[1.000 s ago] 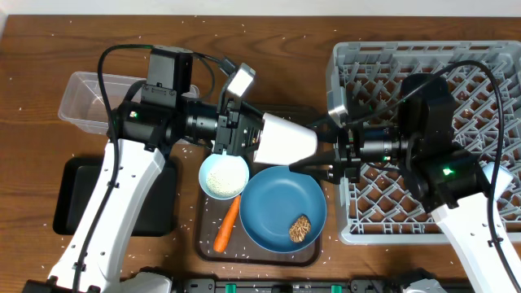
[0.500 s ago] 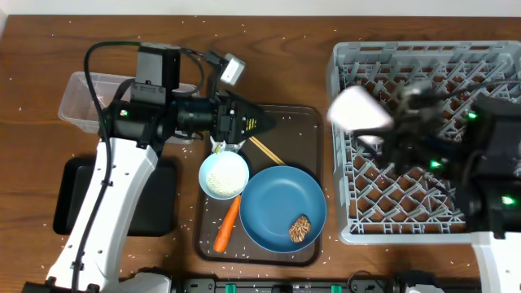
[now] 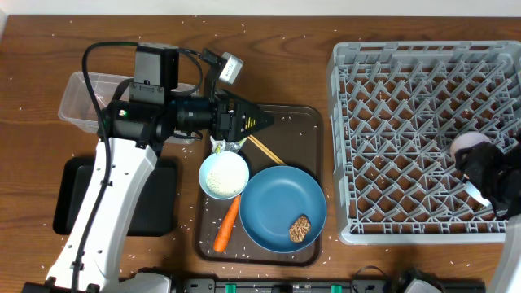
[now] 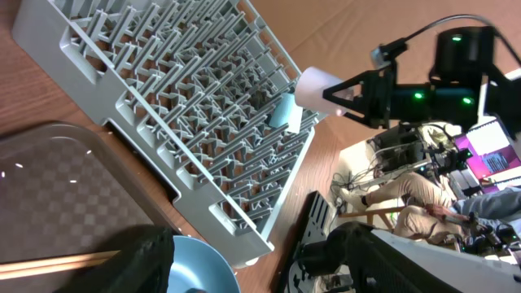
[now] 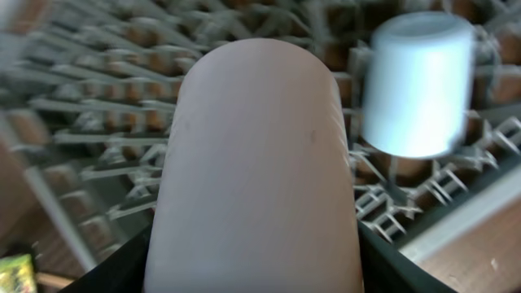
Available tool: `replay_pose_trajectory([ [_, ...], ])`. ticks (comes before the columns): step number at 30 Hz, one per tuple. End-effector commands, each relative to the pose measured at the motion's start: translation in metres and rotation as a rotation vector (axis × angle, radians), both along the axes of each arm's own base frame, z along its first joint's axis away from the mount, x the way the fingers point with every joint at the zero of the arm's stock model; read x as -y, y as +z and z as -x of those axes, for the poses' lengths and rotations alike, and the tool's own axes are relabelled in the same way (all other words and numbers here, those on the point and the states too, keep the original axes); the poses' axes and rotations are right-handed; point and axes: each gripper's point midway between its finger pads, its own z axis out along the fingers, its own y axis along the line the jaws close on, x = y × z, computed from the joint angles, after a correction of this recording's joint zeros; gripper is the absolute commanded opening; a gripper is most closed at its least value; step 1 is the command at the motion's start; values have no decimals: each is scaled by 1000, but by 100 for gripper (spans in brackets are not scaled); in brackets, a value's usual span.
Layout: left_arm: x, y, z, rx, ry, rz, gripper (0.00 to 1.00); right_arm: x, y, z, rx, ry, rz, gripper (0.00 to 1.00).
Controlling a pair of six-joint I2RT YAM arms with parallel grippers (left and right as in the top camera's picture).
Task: Sort waste into correct bins and load items into the dishwasher rack
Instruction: 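Place the pink cup upside down in the rack with the right gripper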
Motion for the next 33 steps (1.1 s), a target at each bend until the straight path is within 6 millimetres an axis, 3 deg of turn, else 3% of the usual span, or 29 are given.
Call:
replay_pose_trajectory([
  [1, -2, 10, 0, 30, 10, 2, 69, 9, -14, 2, -63, -54, -41, 56],
  [15, -2, 10, 0, 31, 13, -1, 68, -10, -63, 10, -282, 69, -212, 57],
  [33, -4, 7, -2, 31, 27, -16, 69, -18, -64, 13, -293, 102, -244, 55],
])
